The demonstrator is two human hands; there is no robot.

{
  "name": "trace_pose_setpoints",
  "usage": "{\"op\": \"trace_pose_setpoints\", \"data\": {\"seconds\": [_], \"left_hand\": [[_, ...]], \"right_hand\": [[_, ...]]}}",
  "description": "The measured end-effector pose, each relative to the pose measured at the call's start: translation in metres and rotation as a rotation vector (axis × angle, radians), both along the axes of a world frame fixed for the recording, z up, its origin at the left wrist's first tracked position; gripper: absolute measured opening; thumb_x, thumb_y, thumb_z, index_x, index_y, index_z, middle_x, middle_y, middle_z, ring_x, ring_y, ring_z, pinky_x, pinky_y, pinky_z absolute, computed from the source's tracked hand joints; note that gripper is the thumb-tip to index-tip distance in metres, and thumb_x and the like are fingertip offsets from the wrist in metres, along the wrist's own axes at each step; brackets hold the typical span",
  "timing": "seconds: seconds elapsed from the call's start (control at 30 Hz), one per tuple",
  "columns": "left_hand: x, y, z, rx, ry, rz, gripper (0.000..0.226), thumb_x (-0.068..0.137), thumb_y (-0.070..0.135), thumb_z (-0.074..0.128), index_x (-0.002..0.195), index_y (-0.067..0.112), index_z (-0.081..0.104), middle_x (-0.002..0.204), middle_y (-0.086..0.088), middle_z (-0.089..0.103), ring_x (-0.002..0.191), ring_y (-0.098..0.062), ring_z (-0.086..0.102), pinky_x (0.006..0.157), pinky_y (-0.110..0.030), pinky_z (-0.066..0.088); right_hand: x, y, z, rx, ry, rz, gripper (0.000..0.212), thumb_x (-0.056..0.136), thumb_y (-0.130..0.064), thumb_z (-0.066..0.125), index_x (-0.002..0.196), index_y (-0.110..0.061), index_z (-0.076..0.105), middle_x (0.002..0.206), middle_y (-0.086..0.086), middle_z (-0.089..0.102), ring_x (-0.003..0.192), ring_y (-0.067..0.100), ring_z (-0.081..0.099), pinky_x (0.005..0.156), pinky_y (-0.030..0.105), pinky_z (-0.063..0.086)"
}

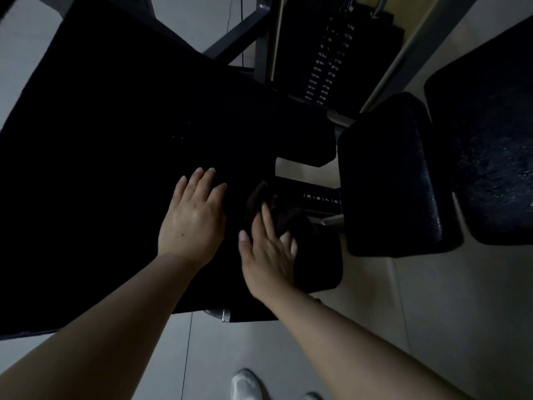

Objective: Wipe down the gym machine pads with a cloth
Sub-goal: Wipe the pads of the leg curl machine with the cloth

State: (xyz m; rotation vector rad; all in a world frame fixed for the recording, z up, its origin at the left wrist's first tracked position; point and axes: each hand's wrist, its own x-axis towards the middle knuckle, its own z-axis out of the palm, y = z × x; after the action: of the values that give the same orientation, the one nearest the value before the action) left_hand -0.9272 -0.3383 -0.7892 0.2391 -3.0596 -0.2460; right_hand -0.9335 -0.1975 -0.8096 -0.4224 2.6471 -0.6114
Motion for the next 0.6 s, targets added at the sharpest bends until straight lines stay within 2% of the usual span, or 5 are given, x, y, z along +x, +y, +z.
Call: {"op": "trace_pose_setpoints", "data": {"seconds": [0.07,0.13,0.27,0.43,0.6], "left_hand": [[0.000,0.000,0.000,0.002,0.009,0.000,0.045,0.095,0.024,0.034,0.132,0.005,0.053,0.147,-0.019,0.039,0.141,-0.032,0.027,0.117,-0.046,0.018],[0.000,-0.001,0.001,0.022,0.019,-0.001,0.051,0.095,0.030,0.027,0.131,0.006,0.053,0.146,-0.018,0.041,0.141,-0.031,0.029,0.117,-0.046,0.018],[-0.001,0.000,0.004,0.041,0.024,0.017,0.055,0.095,0.033,0.022,0.130,0.006,0.055,0.146,-0.017,0.042,0.141,-0.030,0.028,0.118,-0.044,0.017],[-0.003,0.002,0.002,0.022,0.016,0.018,0.056,0.094,0.035,0.021,0.130,0.006,0.053,0.145,-0.019,0.041,0.141,-0.032,0.027,0.118,-0.046,0.016],[-0.002,0.001,0.001,0.014,0.001,0.023,0.055,0.094,0.034,0.022,0.132,0.006,0.051,0.147,-0.020,0.038,0.142,-0.032,0.024,0.118,-0.046,0.015]], "right_hand": [[-0.020,0.013,-0.012,0.069,0.027,-0.026,0.063,0.093,-0.055,0.000,0.151,-0.031,0.008,0.159,-0.017,-0.005,0.135,0.030,0.030,0.112,0.040,0.014],[-0.043,0.037,-0.024,0.124,0.013,-0.103,0.054,0.100,-0.048,0.012,0.146,-0.026,0.030,0.156,-0.007,0.021,0.130,0.029,0.037,0.109,0.037,0.019],[-0.066,0.091,-0.042,0.151,0.037,-0.128,0.044,0.102,-0.040,0.021,0.116,-0.014,0.053,0.128,0.004,0.050,0.112,0.031,0.049,0.096,0.037,0.031],[-0.059,0.078,-0.033,0.074,-0.068,-0.322,0.038,0.102,-0.035,0.026,0.122,-0.015,0.052,0.139,0.003,0.047,0.119,0.034,0.045,0.100,0.037,0.029],[-0.031,0.040,-0.012,0.016,-0.075,-0.112,0.052,0.099,-0.047,0.019,0.147,-0.030,0.025,0.153,-0.008,0.032,0.140,0.030,0.022,0.114,0.039,0.009]]}}
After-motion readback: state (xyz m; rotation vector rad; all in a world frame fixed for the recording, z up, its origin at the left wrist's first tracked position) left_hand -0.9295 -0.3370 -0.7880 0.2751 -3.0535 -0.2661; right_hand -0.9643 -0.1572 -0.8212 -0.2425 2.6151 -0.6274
